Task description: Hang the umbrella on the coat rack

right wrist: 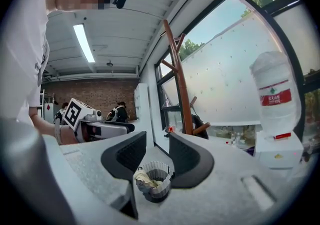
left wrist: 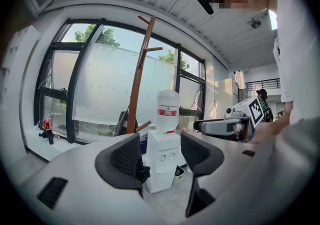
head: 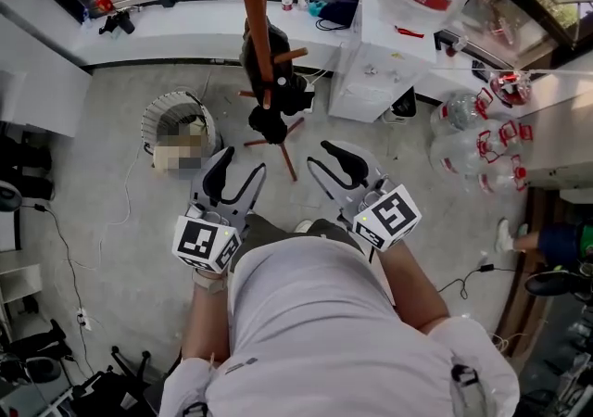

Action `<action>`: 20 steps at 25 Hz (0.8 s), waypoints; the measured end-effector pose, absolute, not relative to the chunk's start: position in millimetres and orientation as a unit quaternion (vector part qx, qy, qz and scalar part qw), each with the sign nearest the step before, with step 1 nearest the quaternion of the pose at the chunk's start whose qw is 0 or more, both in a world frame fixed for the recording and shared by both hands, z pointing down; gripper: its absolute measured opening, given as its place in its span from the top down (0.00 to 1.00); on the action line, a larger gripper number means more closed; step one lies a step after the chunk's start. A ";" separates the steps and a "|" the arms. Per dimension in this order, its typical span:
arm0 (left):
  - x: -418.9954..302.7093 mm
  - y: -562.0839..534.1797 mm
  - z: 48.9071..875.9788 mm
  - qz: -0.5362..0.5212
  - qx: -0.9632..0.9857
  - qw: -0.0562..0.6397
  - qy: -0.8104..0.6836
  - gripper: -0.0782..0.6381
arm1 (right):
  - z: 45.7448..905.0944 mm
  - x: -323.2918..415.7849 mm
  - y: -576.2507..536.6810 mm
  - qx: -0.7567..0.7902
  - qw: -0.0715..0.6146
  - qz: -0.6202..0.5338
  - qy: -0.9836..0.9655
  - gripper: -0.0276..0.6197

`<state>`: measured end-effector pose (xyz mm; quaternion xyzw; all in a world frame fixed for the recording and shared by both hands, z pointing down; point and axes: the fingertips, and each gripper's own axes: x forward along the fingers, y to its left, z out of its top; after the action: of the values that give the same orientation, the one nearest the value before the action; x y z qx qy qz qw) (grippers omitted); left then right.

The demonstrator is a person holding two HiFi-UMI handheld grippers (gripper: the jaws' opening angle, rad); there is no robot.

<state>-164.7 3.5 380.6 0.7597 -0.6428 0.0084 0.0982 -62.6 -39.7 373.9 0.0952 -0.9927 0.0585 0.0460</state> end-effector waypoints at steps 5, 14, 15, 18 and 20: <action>-183.0 8.7 370.7 0.004 0.753 0.083 -0.653 0.54 | 364.9 -78.0 -37.8 0.100 0.038 0.047 -0.993 0.74; -204.9 18.5 369.4 0.013 0.760 0.090 -0.643 0.54 | 363.5 -110.6 -22.9 0.090 0.052 0.034 -0.994 0.74; -209.1 19.0 369.4 0.010 0.760 0.092 -0.643 0.54 | 363.5 -113.0 -21.8 0.092 0.052 0.032 -0.994 0.74; -218.7 21.4 372.9 -0.001 0.760 0.099 -0.643 0.54 | 366.8 -118.2 -19.6 0.098 0.055 0.034 -0.993 0.74; -220.6 23.7 376.5 0.005 0.762 0.101 -0.639 0.54 | 370.6 -121.2 -17.0 0.099 0.059 0.038 -0.993 0.74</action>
<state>-220.6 23.7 376.5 0.7623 -0.6391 0.0053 0.1015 -121.2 -17.0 370.6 0.0994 -0.9926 0.0384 0.0587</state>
